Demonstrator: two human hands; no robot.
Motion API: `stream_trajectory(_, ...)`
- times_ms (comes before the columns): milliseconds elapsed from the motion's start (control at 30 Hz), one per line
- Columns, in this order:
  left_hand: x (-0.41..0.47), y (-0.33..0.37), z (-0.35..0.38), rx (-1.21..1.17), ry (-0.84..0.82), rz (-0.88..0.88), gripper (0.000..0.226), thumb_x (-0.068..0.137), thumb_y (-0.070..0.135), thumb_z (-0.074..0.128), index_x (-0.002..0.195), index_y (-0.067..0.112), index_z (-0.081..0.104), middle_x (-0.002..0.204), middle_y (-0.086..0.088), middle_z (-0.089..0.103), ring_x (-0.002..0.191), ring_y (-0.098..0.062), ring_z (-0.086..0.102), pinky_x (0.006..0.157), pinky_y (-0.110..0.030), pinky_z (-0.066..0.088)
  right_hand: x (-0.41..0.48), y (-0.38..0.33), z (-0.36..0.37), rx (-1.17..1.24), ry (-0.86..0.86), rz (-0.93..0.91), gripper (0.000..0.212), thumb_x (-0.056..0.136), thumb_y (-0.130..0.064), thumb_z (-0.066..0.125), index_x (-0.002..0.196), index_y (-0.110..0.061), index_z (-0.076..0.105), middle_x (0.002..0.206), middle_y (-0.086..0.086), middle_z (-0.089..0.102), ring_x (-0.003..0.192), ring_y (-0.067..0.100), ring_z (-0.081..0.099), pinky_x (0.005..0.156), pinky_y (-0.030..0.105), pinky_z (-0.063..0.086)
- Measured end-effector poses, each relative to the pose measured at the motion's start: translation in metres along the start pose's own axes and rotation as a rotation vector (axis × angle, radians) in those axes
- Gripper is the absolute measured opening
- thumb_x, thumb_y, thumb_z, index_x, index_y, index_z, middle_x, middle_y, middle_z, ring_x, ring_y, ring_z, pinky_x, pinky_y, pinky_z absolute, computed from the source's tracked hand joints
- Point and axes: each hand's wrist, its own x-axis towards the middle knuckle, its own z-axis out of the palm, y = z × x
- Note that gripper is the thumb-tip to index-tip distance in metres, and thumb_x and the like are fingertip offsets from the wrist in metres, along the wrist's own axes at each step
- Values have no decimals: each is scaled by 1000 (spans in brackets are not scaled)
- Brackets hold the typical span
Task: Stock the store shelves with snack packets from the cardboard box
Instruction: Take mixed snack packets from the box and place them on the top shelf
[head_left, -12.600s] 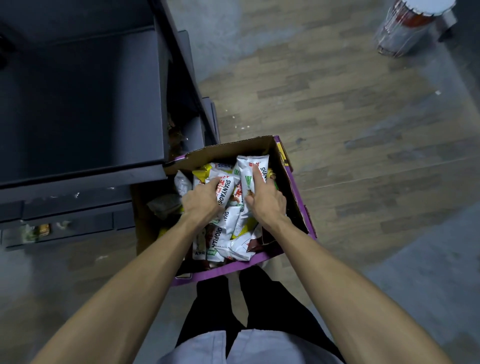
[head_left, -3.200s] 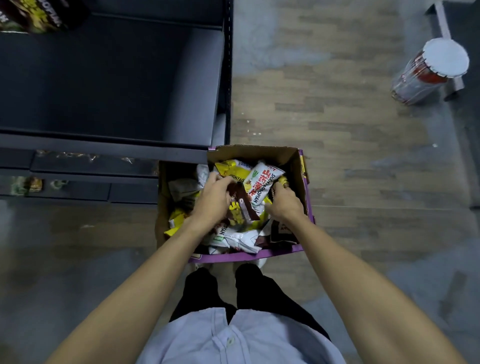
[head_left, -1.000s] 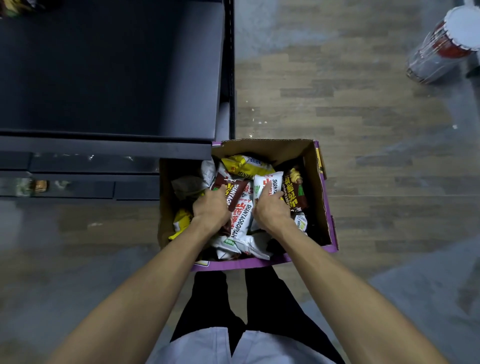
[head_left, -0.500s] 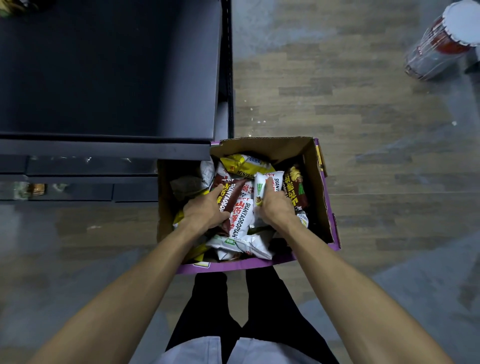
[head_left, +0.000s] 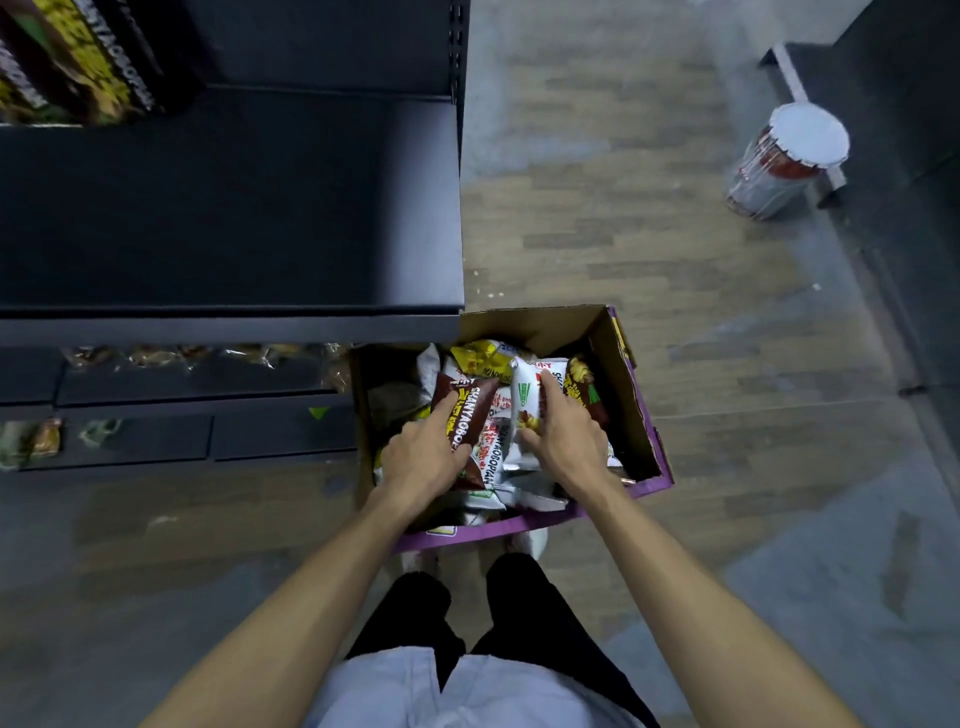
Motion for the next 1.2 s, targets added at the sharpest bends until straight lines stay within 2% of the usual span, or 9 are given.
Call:
stream_trajectory(67,-3,-1,-4,6,22,21,73,89,46,60,152,42,22,131,-11,59,113,-38,58,90,-43,49,-9,-7,-3,-14,34,-5,80,87,-36,73,150,-28,24,109,5,59,86,22,54,69,32,35)
stream_trajectory(233,-11,-10,-11,-30,58,73,73,87,46,60,151,41,24,127,-8,62,110,-36,61,87,-41,53,-30,-23,-4,-63,82,-2,81,85,-41,72,150,-29,25,114,7,59,101,30,60,76,38,42)
stream_trajectory(400,-31,-16,-15,-138,90,120,73,85,41,63,148,37,25,118,-8,67,100,-33,65,82,-43,56,-52,-31,-5,-71,93,17,81,85,-42,72,150,-30,25,116,7,59,107,29,59,78,39,45)
stream_trajectory(567,-56,-14,-17,-165,157,152,75,87,42,62,150,35,23,118,-8,66,100,-32,65,81,-41,56,-74,-35,-14,-71,154,-21,83,84,-41,72,151,-32,24,123,7,58,110,30,59,80,39,45)
stream_trajectory(900,-126,-10,-33,-62,366,173,76,91,44,60,153,33,17,120,-9,65,103,-31,64,82,-42,53,-132,-45,-36,-40,287,-159,79,83,-39,72,147,-36,27,110,6,59,101,31,61,80,40,47)
stream_trajectory(1033,-156,-13,-48,-51,441,155,73,90,43,60,151,33,20,116,-12,65,102,-36,63,82,-44,52,-154,-54,-42,-46,312,-212,78,84,-38,71,148,-34,27,107,5,59,98,30,61,72,36,42)
stream_trajectory(1200,-185,-25,-67,-55,532,167,74,90,45,61,150,35,18,118,-8,66,101,-32,65,83,-46,55,-175,-76,-52,-36,365,-261,76,87,-38,69,148,-33,25,108,5,60,95,29,63,69,34,41)
